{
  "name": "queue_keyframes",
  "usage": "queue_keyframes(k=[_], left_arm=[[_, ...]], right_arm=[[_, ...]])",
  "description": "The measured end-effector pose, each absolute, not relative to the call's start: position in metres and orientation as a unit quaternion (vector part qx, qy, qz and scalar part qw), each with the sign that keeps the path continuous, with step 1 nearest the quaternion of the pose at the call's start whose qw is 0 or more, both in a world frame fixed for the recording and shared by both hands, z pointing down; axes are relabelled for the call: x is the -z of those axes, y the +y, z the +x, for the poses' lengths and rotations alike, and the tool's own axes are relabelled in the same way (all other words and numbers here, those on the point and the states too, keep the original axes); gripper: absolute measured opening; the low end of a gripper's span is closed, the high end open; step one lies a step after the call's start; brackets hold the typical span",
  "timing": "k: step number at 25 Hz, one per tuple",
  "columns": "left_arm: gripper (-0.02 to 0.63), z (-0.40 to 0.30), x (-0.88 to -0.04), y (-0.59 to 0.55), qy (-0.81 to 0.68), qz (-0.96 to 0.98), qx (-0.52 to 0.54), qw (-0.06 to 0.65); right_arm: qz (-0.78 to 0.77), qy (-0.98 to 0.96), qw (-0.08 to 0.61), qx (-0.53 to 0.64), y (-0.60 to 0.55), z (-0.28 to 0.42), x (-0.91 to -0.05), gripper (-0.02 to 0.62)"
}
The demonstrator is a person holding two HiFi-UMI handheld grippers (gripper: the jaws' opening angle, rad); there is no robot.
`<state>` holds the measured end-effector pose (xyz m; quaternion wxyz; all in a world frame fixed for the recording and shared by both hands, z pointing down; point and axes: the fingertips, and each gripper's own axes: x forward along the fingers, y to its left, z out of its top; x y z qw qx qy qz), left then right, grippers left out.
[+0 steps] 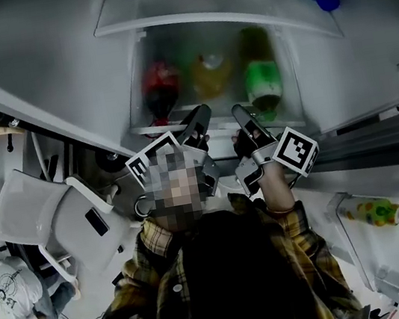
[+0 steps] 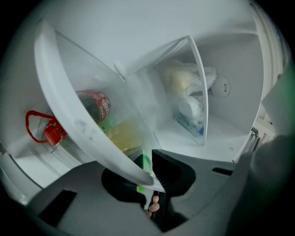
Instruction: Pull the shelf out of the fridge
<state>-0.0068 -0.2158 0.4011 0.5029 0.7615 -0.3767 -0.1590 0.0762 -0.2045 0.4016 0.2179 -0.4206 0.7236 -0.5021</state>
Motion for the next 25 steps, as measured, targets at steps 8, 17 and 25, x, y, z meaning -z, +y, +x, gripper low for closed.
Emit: queue_keyframes(k=[8,17,25], left_arm=[[0.072,-0.006,-0.399,-0.199,-0.377,0.762,0.158,0.503],[0.071,-0.005,-0.398,-0.176,-0.373,0.764,0.159,0.502],[0.072,-0.004,-0.395,-0.16,-0.367,0.765,0.161,0.504]], right_arm=[[-0.412,0.728,0.218,0.502,-0.188,0.076,-0.399,0.066],[-0.399,0.74,0.215,0.497,-0.167,0.074,-0.395,0.067],[-0.4,0.741,0.212,0.495,-0.151,0.076,-0.392,0.067]])
